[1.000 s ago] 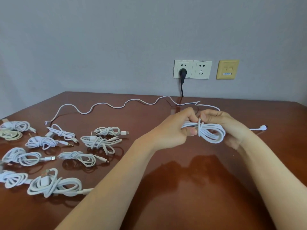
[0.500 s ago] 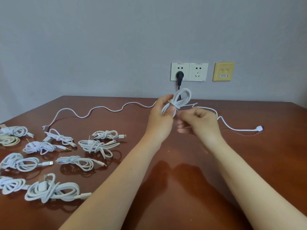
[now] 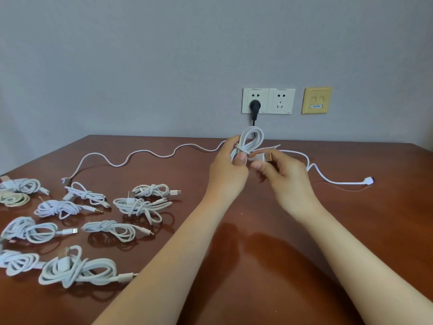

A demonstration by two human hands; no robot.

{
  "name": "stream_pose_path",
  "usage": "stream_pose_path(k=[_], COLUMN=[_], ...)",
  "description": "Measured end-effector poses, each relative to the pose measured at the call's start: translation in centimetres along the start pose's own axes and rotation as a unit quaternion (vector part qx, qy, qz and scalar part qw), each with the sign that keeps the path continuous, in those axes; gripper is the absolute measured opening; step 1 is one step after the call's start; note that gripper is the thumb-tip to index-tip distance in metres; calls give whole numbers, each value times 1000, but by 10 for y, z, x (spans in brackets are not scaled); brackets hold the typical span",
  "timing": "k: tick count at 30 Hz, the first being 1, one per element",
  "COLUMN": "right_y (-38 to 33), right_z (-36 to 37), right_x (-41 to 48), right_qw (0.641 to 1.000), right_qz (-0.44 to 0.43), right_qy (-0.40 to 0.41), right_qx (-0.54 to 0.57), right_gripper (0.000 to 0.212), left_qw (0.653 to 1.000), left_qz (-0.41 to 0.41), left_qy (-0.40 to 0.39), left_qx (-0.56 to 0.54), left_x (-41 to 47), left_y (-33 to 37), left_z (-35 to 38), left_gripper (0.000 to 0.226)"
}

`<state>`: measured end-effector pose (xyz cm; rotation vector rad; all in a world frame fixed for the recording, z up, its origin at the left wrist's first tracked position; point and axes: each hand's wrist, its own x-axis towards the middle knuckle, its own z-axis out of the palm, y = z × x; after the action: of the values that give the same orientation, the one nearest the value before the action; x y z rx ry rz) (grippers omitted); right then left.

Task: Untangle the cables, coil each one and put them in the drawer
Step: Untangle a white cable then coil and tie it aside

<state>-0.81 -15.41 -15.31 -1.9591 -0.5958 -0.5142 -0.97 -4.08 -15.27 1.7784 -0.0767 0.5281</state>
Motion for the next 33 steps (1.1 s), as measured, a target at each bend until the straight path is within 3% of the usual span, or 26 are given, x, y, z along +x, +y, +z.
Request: stream_pose_path(k=[5,16,24,28,33], right_y=[2,-11,-18,-22,-17], right_z=[-7,-10,-11,-14,-14], right_x=[3,4,6,6,8], right_qw=[998,945,926,920,943], right_qz=[13,53,85,94,96], right_qy=[-13,-90,-95,-111,-104], right_qx=[-53,-310,-357,-364,-300], right_gripper=[28,22,16,10,27], left_qw=[998,995,994,996,997], left_qz=[12,34,53,36,-4], left_qy=[-30,-42,-71,-75,-79], left_qx=[48,82,58,35,23], left_x=[-3,-1,-5,-5,-4], left_y=[-3,-12,-8,-3,-3], left_z=[1,-5,-4,-3,-4], left_gripper=[37,33,42,35,28])
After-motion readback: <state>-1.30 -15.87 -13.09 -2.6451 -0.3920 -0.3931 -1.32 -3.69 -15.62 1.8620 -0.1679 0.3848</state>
